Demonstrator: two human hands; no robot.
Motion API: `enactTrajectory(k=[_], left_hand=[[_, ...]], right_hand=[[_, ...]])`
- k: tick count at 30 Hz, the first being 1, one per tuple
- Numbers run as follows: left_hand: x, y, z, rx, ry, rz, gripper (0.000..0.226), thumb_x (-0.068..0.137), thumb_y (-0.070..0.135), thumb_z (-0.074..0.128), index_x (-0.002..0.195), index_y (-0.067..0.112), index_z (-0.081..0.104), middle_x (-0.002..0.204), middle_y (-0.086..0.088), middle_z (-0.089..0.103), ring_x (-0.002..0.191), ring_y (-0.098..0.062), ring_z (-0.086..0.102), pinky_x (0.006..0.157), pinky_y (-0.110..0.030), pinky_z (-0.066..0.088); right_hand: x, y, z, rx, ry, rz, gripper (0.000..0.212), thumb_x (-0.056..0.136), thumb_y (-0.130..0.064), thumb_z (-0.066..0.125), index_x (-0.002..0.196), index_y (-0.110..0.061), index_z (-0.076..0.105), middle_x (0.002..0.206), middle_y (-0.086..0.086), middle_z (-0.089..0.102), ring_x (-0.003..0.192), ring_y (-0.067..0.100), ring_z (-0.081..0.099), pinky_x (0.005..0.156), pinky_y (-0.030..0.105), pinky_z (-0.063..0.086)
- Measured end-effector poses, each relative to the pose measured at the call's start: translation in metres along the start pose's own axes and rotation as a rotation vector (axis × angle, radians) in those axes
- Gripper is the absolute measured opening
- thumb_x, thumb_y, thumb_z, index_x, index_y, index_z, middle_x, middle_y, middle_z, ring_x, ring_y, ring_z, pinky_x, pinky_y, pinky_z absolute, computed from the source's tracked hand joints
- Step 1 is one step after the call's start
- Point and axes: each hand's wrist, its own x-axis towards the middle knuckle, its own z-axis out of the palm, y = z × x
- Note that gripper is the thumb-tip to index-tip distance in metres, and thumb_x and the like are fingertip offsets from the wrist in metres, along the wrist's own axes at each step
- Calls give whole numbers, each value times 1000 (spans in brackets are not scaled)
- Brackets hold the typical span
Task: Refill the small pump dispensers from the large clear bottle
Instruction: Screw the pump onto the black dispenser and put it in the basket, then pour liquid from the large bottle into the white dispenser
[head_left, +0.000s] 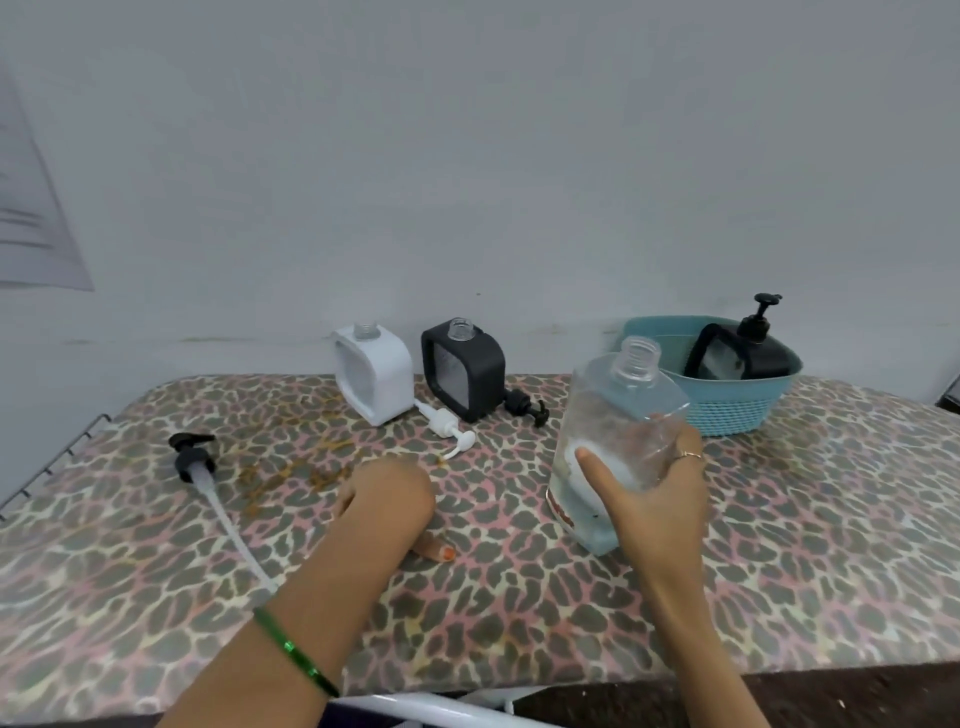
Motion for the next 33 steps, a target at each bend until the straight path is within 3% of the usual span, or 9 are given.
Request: enactTrajectory(k=[4, 8, 11, 14, 16, 18, 23, 28, 33], left_hand=[[-15, -7, -2, -8, 14, 69, 59, 83, 50, 68, 125, 12, 54, 125, -10, 54, 112, -29, 56, 97, -44, 48], [-40, -17, -14, -156, 95, 3, 78, 76, 75, 53, 119, 10, 58, 119, -6, 61, 110, -24, 60, 97, -38, 47], [-37, -23, -29, -503, 415, -66, 84, 77, 76, 51, 126, 7, 51, 115, -10, 63, 104, -26, 62, 86, -38, 52], [-22, -21, -42, -773, 665, -107, 106, 83, 67, 55, 153, 13, -4, 155, -22, 22, 133, -45, 38, 101, -54, 41], [-9, -16, -49, -852, 720, -107, 110, 83, 63, 58, 151, 22, -18, 159, -21, -11, 140, -53, 17, 108, -64, 28], [4, -10, -54, -958, 738, -101, 111, 84, 60, 60, 150, 22, -19, 158, -21, -19, 141, -54, 8, 111, -65, 21], [23, -5, -58, -1155, 789, -158, 107, 87, 43, 67, 151, 19, -15, 159, -20, -13, 140, -53, 12, 112, -59, 25], [37, -11, -53, -1054, 889, -127, 90, 90, 29, 62, 152, 12, -2, 153, -26, 14, 129, -50, 36, 103, -53, 39], [36, -11, -52, -1138, 944, -72, 83, 89, 20, 57, 151, 11, 4, 138, -23, 35, 107, -41, 53, 90, -47, 48]], right_hand=[[-3, 5, 4, -9, -24, -10, 66, 76, -19, 82, 127, -28, 42, 125, -4, 56, 113, 14, 57, 101, 38, 47], [-2, 6, 7, -2, -46, -9, 66, 77, -16, 80, 129, -25, 39, 127, 0, 54, 114, 17, 56, 103, 39, 46], [-2, 9, 8, 7, -50, 3, 70, 76, -16, 80, 132, -19, 39, 126, 2, 54, 112, 18, 56, 99, 36, 47], [-2, 11, 8, 19, -55, -1, 70, 77, -16, 80, 132, -17, 38, 125, 2, 54, 111, 19, 56, 98, 36, 47], [-1, 12, 7, 30, -60, 4, 71, 76, -17, 81, 133, -17, 38, 124, 2, 54, 110, 18, 56, 97, 34, 48], [-2, 12, 6, 47, -71, 13, 71, 75, -16, 81, 132, -18, 38, 122, 0, 55, 106, 14, 56, 90, 22, 46], [0, 13, 4, 60, -97, 22, 72, 74, -17, 82, 131, -21, 38, 121, -3, 54, 102, -2, 55, 84, 11, 42], [0, 17, 5, 66, -100, 31, 74, 73, -21, 82, 133, -18, 40, 126, 2, 56, 112, 19, 58, 98, 37, 49], [1, 19, 4, 63, -105, 29, 75, 73, -21, 82, 135, -19, 39, 126, 3, 56, 113, 20, 57, 98, 36, 48]])
